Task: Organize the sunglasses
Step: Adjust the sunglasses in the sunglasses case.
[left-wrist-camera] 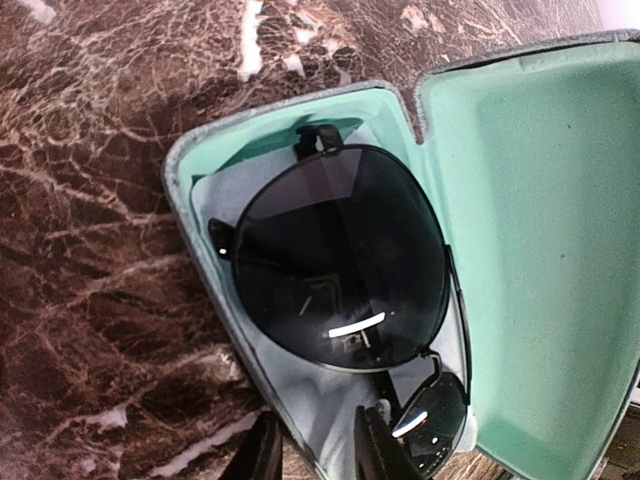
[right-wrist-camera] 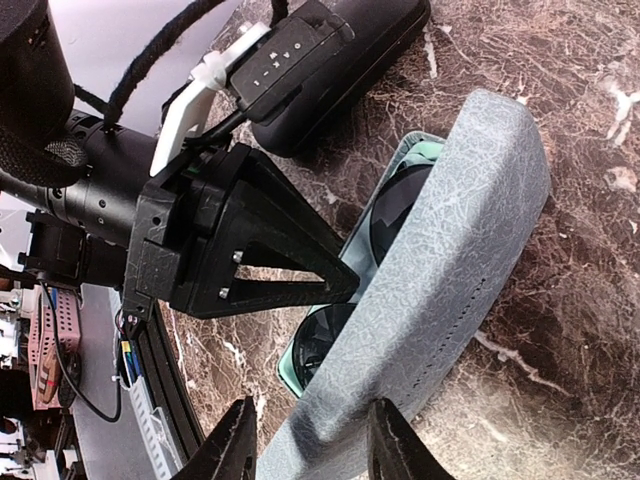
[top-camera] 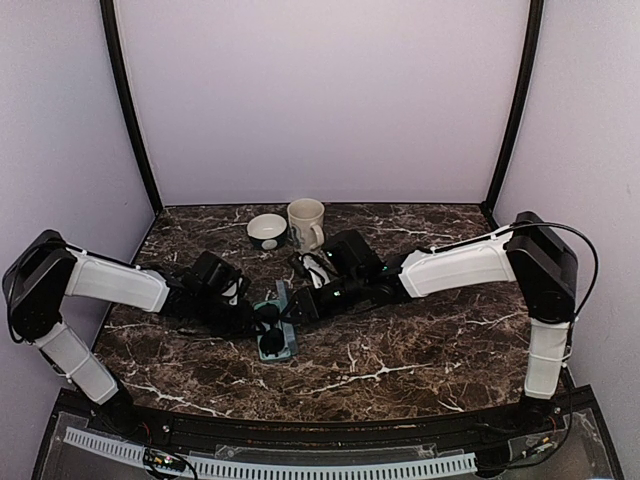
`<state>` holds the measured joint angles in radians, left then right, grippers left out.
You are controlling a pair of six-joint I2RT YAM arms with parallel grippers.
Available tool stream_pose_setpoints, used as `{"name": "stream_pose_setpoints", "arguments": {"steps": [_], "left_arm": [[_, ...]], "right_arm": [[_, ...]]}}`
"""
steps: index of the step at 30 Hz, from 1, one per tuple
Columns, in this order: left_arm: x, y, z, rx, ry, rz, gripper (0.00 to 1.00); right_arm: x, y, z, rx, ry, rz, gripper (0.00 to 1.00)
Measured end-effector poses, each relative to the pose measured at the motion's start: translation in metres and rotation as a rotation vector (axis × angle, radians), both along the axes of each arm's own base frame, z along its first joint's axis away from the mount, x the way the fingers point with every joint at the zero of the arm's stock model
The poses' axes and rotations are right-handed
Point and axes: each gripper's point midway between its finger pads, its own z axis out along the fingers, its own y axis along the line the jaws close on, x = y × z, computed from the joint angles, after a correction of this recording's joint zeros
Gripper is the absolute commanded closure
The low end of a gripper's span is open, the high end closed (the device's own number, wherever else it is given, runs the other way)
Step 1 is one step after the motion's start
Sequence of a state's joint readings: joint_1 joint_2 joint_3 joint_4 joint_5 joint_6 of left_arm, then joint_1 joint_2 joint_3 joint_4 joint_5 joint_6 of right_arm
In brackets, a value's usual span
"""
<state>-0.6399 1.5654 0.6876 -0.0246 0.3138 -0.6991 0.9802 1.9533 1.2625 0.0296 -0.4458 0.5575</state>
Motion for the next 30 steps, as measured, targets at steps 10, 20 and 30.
{"name": "stream_pose_setpoints", "arguments": {"steps": [10, 20, 30], "left_arm": [[-0.0018, -0.003, -0.0024, 0.019, 0.001, -0.008, 0.73], [-0.002, -0.0064, -0.002, 0.03, 0.0, -0.014, 0.7], [-0.0018, -0.0043, -0.0007, 0.071, -0.014, -0.023, 0.62]], "right_arm": [[-0.0005, 0.0001, -0.0002, 0.001, 0.003, 0.001, 0.61], [-0.0005, 0.0001, -0.0003, 0.001, 0.003, 0.001, 0.62], [-0.0005, 0.0001, -0.0004, 0.0, 0.003, 0.001, 0.62]]}}
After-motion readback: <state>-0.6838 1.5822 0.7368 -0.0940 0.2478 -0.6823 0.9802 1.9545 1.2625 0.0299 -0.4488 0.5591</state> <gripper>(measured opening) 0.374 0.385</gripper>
